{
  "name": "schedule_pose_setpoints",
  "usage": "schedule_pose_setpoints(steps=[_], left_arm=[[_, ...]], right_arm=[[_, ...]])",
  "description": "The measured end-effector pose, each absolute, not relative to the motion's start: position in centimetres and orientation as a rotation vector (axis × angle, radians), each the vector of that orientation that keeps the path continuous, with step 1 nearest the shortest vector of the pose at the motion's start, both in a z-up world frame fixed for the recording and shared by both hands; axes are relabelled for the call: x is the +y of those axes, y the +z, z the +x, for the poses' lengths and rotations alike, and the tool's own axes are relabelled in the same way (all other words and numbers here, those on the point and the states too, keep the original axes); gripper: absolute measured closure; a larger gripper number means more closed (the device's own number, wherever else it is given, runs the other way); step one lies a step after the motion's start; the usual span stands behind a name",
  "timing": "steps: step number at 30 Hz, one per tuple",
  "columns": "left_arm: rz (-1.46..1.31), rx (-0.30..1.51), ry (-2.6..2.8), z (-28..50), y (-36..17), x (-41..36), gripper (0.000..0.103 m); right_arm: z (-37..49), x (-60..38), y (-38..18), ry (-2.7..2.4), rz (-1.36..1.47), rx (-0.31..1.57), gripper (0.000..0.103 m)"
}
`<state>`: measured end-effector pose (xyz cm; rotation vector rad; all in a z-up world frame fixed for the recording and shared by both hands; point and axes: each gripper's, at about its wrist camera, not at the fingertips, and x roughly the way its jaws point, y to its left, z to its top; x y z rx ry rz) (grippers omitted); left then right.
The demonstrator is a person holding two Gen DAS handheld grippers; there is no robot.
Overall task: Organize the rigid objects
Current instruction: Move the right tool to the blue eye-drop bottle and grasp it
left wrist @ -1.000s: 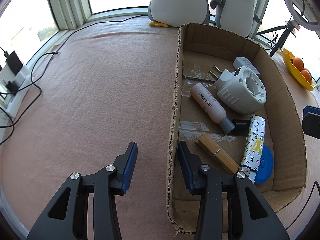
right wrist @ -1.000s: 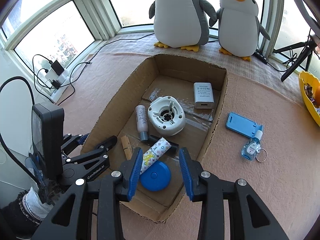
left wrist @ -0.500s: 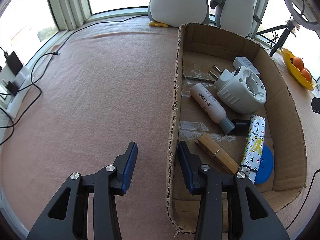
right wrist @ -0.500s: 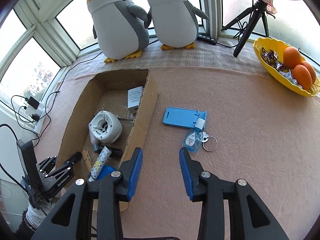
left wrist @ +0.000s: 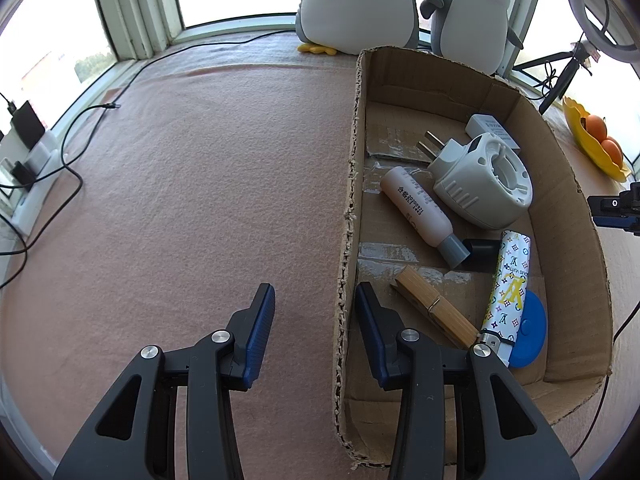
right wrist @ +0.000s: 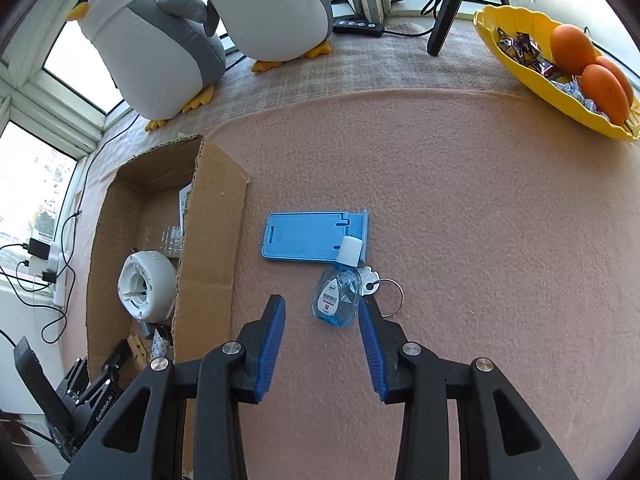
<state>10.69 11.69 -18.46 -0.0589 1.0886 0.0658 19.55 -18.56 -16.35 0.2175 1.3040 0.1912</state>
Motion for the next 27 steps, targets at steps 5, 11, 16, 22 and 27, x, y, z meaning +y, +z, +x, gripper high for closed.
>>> schedule_pose_setpoints(steps=[5, 11, 16, 22, 27], left_arm=[[-0.063, 1.088, 0.065, 10.7, -18.4, 11.6, 0.062], [-0.066, 1.087, 0.064, 10.7, -18.4, 11.6, 0.062], [-0.067, 1.087, 0.062, 10.7, -18.4, 11.5, 0.062], [-0.067, 1.087, 0.063, 10.7, -18.4, 11.5, 0.062], [-0.067, 1.087, 0.062, 10.7, -18.5, 11.6, 0.062]], right_arm=[[20.5, -18.1, -17.2, 0.164, 0.181, 1.325, 0.069], [21.1, -17.3, -18.0, 0.151, 0.121, 1.348, 0.068], [21.3, -16.1, -18.4, 0.156, 0.065, 1.358, 0.068], [21.2, -14.3, -18.9, 0.164, -0.017, 1.363, 0.068], [21.3, -13.4, -19.0, 0.162, -0.06, 1.362, 0.069]])
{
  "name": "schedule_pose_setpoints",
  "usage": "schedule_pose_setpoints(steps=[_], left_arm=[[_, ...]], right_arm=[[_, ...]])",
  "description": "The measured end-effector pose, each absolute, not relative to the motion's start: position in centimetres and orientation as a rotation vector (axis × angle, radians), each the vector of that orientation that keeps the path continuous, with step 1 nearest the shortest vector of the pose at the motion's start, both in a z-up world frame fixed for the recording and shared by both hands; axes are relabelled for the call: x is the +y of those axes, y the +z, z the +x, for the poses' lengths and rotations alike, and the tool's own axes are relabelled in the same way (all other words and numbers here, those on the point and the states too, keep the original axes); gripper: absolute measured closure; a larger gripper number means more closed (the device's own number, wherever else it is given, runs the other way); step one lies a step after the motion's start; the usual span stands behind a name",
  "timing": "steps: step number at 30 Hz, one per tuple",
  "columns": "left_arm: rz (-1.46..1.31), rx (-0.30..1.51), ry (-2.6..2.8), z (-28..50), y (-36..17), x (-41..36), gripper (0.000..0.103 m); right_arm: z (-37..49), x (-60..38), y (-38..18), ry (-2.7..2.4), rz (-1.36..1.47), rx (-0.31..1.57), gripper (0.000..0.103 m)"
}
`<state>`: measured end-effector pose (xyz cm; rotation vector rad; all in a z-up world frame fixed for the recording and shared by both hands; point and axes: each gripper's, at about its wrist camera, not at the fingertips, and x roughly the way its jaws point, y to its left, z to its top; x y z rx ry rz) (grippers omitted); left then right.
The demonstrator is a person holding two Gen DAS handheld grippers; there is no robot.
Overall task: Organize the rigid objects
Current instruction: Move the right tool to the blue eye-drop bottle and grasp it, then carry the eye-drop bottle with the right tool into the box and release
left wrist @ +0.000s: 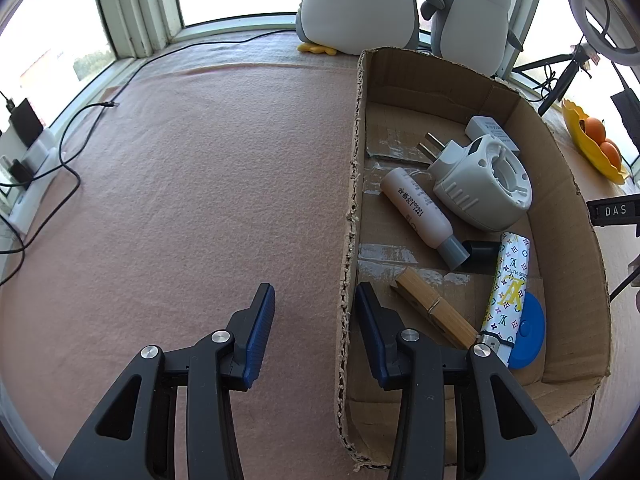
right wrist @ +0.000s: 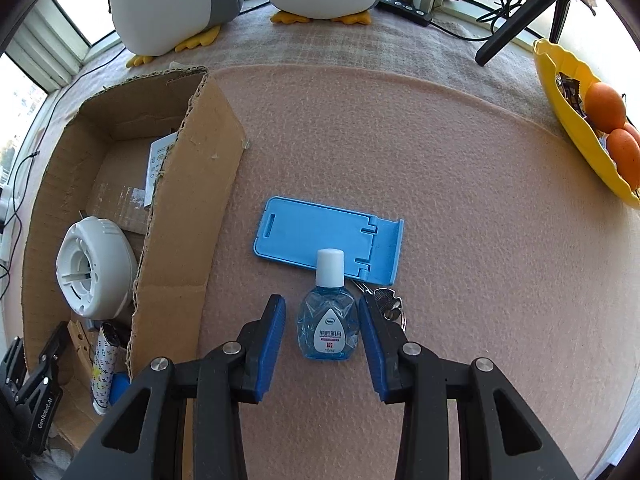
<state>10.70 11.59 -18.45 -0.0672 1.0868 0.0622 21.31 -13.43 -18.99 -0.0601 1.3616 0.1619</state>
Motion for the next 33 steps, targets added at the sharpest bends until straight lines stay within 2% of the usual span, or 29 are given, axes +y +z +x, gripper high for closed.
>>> schedule_pose_setpoints(steps=[2, 4, 17, 33], left_arm=[[-0.068, 1.087, 0.063, 10.7, -18.4, 11.5, 0.062], [-0.067, 1.086, 0.062, 10.8, -18.4, 11.5, 0.062], [-0.067, 1.086, 0.062, 10.8, -18.4, 11.5, 0.062], [-0.063, 1.086, 0.062, 10.8, -18.4, 11.5, 0.062]], right_arm=[[21.2, -13.2, -19.0, 0.16, -0.082, 1.36, 0.07], [21.1, -13.2, -19.0, 0.16, -0.092, 1.358, 0.075], [20.0, -15.4, -17.5, 0.183, -0.041, 1.328, 0.075], [16.6, -12.5, -11.3, 0.329, -0.014, 1.184, 0.075]])
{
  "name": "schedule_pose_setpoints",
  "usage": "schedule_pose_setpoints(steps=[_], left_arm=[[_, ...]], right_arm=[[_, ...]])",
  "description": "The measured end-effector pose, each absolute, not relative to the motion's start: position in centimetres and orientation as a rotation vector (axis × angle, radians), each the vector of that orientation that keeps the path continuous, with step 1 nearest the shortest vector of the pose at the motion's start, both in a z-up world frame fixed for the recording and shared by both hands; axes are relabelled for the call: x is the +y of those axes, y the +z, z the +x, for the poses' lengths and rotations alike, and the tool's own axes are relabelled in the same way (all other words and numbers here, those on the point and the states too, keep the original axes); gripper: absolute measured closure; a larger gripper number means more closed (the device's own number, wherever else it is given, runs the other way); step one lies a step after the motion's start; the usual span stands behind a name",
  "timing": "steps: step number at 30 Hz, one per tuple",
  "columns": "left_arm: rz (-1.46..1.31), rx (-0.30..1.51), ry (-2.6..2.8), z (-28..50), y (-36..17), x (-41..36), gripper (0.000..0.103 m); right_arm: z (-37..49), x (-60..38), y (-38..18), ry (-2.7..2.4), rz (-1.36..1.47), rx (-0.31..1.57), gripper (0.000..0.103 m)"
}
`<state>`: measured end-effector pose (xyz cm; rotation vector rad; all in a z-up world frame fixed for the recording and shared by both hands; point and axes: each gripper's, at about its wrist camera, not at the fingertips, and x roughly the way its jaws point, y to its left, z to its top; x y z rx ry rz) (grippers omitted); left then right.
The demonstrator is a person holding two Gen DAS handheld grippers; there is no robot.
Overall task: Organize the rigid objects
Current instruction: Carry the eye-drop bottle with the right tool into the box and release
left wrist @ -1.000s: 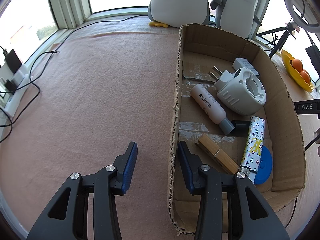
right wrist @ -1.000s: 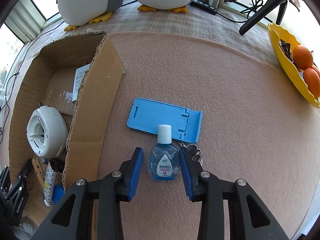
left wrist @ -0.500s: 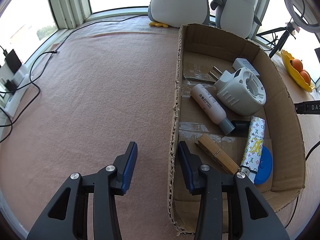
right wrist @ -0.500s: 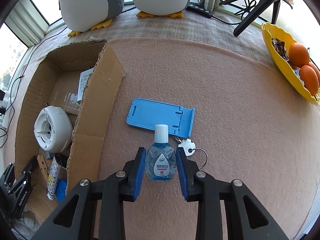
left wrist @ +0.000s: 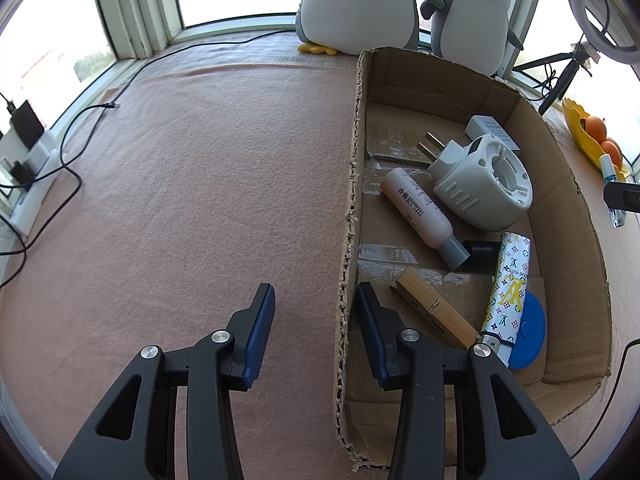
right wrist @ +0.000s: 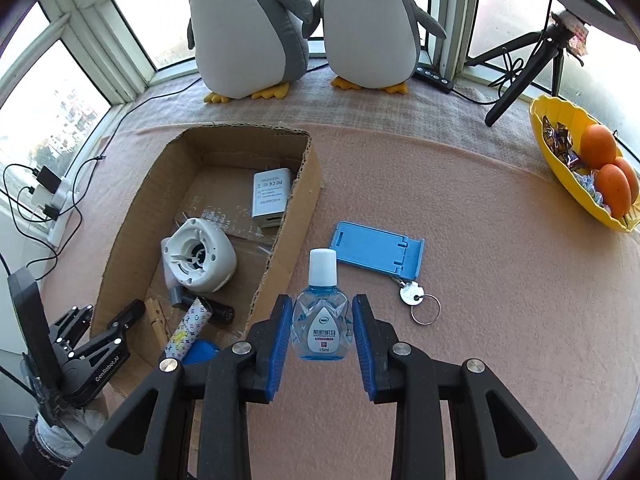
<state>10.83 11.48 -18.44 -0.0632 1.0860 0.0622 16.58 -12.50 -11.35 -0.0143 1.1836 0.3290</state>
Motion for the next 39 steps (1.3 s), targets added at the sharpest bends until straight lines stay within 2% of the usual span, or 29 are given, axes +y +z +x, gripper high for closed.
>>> schedule_pose_setpoints(steps=[13, 39], left_arm=[[-0.065, 1.085, 0.062, 10.8, -18.5, 11.5, 0.062], [-0.072, 1.084, 0.062, 10.7, -18.5, 11.7, 0.062]], right_arm=[[13.7, -6.2, -10.0, 0.475, -0.111, 1.138, 0.075], [12.3, -1.0, -13.1, 0.555, -0.126, 1.174, 0.075]])
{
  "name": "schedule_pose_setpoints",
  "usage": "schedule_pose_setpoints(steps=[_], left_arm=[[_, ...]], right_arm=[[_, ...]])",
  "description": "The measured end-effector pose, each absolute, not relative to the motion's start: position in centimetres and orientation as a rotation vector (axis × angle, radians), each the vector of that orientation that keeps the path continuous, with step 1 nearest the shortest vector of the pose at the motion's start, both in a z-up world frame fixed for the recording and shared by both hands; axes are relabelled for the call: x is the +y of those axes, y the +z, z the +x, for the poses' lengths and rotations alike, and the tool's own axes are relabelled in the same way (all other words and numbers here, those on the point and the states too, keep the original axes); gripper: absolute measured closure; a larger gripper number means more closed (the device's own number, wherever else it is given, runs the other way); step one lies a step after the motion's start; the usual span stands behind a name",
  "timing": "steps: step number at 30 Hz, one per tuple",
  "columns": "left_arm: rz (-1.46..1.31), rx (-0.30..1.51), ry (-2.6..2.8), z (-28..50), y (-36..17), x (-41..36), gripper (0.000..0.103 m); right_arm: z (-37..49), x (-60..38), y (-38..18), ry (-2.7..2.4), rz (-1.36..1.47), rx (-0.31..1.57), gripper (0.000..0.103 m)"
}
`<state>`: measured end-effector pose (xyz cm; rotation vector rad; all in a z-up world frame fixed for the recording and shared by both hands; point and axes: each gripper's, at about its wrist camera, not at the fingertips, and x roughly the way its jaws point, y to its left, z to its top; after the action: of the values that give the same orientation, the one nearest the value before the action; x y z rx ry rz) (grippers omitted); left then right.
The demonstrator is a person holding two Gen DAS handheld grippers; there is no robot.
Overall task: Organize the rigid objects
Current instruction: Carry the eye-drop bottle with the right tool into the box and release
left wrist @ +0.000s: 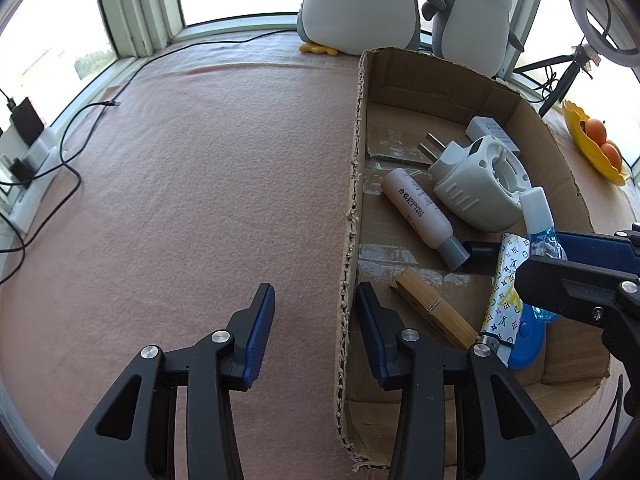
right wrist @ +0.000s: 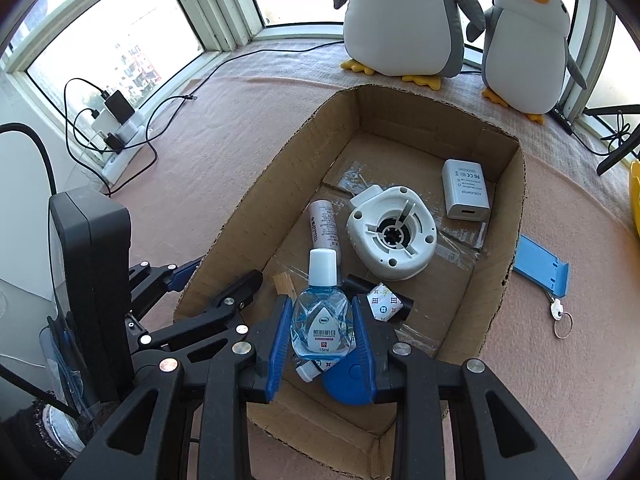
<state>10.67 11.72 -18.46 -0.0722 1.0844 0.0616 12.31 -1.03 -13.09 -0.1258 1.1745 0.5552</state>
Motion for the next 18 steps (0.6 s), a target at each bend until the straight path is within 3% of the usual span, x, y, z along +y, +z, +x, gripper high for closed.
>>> schedule_pose_setpoints(steps=[18], left_arm=[[-0.072, 1.084, 0.062, 10.7, -18.5, 11.8, 0.062]], right_arm=[[12.5, -2.1, -13.0, 0.562, -0.097, 1.185, 0.069]])
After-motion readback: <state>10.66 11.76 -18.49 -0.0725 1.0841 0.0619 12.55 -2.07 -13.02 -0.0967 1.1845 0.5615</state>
